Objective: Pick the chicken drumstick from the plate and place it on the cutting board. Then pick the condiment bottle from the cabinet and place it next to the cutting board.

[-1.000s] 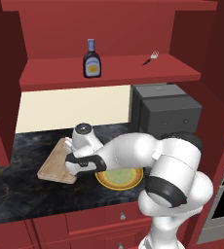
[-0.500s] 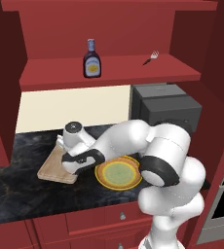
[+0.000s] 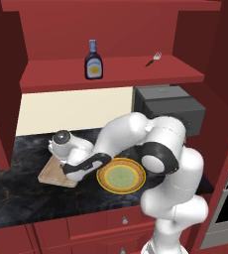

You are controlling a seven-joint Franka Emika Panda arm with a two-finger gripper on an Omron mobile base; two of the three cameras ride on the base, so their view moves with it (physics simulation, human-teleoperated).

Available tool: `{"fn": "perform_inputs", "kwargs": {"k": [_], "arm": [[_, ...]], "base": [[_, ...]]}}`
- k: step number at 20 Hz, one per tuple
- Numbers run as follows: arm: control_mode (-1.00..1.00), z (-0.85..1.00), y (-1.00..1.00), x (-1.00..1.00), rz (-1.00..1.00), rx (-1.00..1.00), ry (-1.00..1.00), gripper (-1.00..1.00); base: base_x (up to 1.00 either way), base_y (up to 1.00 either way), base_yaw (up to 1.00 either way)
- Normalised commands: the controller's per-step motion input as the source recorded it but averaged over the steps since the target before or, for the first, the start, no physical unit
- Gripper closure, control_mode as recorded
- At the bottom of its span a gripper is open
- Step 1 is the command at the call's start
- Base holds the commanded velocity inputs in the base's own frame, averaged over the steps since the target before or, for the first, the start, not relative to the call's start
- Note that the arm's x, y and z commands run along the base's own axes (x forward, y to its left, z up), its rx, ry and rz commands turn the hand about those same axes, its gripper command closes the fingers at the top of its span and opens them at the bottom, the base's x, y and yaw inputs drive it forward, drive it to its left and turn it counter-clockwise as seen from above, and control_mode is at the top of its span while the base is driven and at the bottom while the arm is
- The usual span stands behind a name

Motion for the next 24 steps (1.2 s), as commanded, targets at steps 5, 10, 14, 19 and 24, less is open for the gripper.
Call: {"fn": "perform_inputs", "kwargs": {"k": [5, 10, 14, 19, 24], "arm": [[-1.00, -0.01, 0.29, 0.16, -0.08, -0.04, 0.00, 1.00], [-1.00, -0.25, 0.20, 0.27, -0.06, -0.02, -0.02, 1.00], [-1.00, -0.56, 0.28, 0.12, -0.05, -0.01, -0.06, 1.00], [-1.00, -0.59, 0.47, 0.08, -0.03, 0.00, -0.08, 1.00], [-1.00, -0.41, 0.39, 0.04, -0.03, 0.00, -0.06, -1.00]], "base": [[0.00, 0.00, 0.00], [0.00, 0.00, 0.00], [0.00, 0.00, 0.00], [0.00, 0.00, 0.00], [0.00, 0.00, 0.00]]}}
